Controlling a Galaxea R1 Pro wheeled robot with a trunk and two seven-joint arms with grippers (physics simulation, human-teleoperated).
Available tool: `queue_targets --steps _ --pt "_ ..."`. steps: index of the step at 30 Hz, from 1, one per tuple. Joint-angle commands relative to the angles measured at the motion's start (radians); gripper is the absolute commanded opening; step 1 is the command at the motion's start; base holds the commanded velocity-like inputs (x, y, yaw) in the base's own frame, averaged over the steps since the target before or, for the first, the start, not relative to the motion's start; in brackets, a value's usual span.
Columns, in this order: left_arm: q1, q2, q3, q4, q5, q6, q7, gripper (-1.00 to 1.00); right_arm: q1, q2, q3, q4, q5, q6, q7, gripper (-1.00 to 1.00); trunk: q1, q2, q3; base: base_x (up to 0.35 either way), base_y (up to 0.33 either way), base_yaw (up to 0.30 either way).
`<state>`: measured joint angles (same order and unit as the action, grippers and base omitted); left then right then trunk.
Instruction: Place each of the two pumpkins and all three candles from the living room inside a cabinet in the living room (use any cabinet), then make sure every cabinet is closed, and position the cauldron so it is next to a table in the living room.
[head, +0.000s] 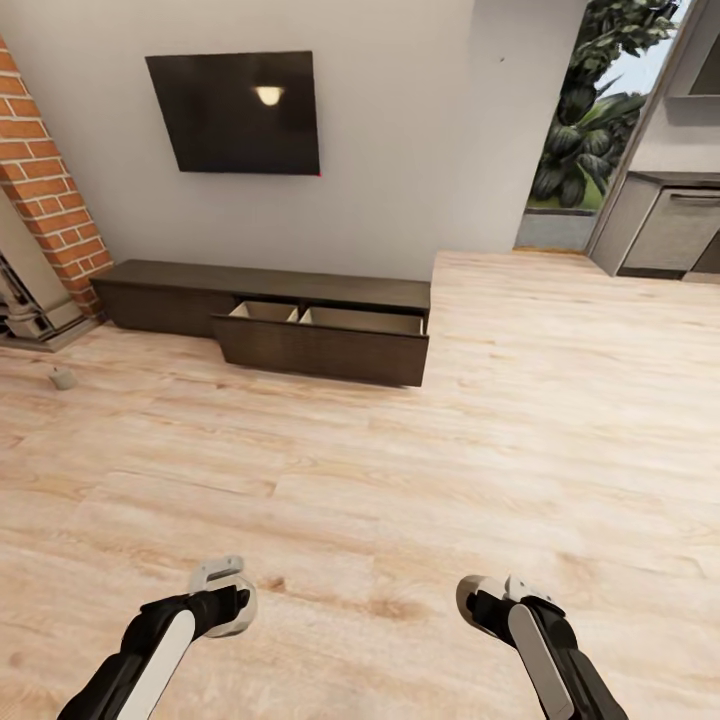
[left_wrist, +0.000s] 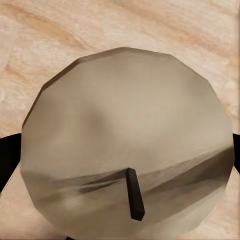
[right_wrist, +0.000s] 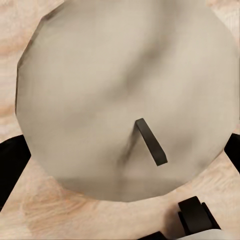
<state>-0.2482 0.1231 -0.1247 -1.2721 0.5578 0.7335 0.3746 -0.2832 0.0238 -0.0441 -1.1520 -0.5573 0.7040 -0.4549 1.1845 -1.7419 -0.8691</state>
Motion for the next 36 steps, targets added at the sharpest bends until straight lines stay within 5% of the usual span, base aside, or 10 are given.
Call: queue_targets --steps 1,20,36 --pt "-0.001 0.001 -0.003 -0.001 0.01 0.001 0.01 -1.0 -0.001 0.001 -0.001 -0.002 -0.01 0.002 -0.008 -1.0 0.001 0.0 -0.001 0.341 0.056 -0.005" --pt "-0.001 0.002 -0.003 -0.001 0.01 0.001 0.01 -1.0 -0.001 0.001 0.0 -0.002 -0.01 0.002 -0.008 -1.0 0.001 0.0 -0.001 0.341 0.101 -0.139" --pt "-0.001 0.002 -0.003 -0.001 0.01 0.001 0.01 -1.0 -0.001 0.001 0.002 -0.002 -0.01 -0.004 -0.008 -1.0 0.001 0.0 -0.001 0.341 0.142 -0.009"
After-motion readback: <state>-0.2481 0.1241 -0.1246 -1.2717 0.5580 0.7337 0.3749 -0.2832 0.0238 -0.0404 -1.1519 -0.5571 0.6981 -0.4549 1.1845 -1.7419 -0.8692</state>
